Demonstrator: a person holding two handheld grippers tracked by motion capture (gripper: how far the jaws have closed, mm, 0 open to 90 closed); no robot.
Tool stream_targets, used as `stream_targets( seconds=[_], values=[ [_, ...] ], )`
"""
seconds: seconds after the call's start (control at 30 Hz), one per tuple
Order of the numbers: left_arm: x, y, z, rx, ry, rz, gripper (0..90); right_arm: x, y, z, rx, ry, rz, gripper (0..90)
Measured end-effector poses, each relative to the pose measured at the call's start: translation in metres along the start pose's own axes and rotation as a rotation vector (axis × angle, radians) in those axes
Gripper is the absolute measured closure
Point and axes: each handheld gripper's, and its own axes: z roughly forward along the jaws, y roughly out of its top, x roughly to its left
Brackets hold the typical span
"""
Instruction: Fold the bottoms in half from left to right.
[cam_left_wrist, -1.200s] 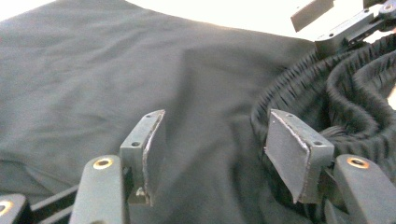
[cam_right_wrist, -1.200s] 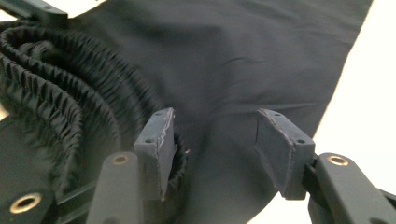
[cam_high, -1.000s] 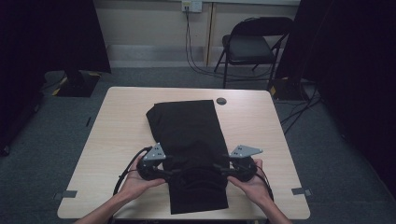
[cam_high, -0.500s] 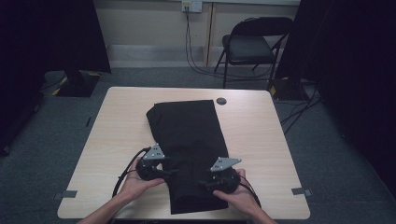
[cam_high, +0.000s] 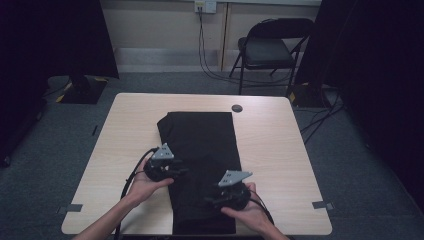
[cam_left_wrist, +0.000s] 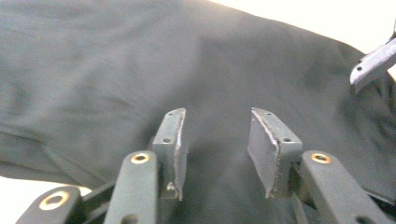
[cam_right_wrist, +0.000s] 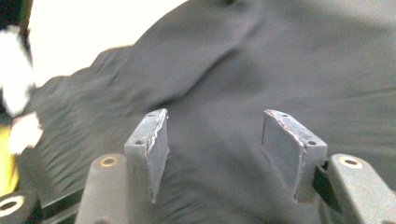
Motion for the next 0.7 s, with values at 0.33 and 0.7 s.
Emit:
stream_targets(
  seconds=[0.33,0.7],
  values=[
    [0.047,0.013,0.031,0.049,0.157,-0.056,51.2,-0.084,0.053,0.014,-0.122,-0.167,0.159,34.2],
    [0.035,-0.01,0.044,0.069,0.148,-0.01,47.7,-0.11,0.066,0.067,0.006,-0.244,0.101,32.4]
  ],
)
